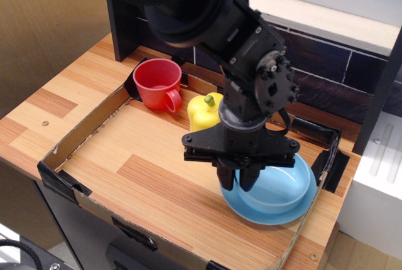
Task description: Take bowl off plate
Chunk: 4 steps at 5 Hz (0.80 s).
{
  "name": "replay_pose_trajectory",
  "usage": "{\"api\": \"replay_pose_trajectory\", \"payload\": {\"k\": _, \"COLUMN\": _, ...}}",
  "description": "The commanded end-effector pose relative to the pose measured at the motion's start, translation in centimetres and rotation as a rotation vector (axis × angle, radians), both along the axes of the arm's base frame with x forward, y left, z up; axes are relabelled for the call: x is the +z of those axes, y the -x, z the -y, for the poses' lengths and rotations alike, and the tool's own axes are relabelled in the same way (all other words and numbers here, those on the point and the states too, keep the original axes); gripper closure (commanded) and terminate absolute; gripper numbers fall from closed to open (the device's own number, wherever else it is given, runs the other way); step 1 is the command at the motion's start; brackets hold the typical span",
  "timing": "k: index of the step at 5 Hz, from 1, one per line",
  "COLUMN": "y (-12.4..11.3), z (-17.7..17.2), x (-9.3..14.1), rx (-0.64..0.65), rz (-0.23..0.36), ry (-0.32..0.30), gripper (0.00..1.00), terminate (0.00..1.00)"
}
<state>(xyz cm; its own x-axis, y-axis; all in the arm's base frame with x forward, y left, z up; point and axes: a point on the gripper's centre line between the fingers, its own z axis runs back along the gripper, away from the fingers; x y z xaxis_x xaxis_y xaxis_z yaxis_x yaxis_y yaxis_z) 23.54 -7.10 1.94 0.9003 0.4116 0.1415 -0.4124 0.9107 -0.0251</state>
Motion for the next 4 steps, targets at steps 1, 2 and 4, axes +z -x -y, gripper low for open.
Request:
{"api": "replay_pose_trajectory", "payload": {"k": 1, "y": 0.6, "z": -1.6, "x": 4.0, "rx": -0.047, "rz": 0.105, "ry": 0.086, "gripper": 1.00, "terminate": 0.00}}
{"api": "replay_pose_trajectory", "payload": {"k": 2, "y": 2.4, "z": -4.1, "x": 4.3, "rx": -0.110, "rz": 0.075, "ry": 0.076, "gripper": 1.00, "terminate": 0.00}}
{"api": "replay_pose_trajectory", "payload": {"k": 4, "y": 4.0, "z": -11.0, "x": 2.8, "rx": -0.157, "rz": 0.087, "ry": -0.018, "gripper": 1.00, "terminate": 0.00}}
